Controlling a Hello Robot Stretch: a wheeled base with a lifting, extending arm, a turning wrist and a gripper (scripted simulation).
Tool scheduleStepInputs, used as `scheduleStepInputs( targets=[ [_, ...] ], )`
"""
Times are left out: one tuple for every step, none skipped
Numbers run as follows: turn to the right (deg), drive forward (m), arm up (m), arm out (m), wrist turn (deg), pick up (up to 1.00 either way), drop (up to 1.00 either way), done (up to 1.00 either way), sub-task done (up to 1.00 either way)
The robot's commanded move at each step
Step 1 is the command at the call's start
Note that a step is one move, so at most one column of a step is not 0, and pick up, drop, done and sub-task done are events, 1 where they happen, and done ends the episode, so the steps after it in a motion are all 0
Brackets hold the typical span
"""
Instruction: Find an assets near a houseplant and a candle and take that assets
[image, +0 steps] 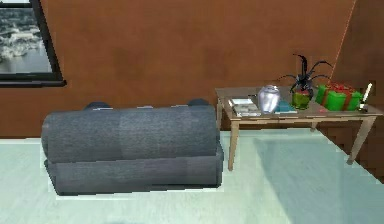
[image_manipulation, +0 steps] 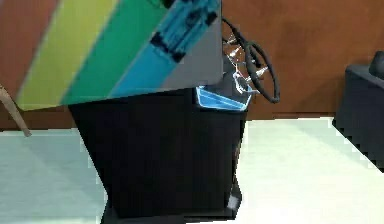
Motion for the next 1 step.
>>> scheduleStepInputs(
  targets=[
    [0.0,0.75,0.00,0.00,0.0,0.00,0.00,0.00,0.00]
  ],
)
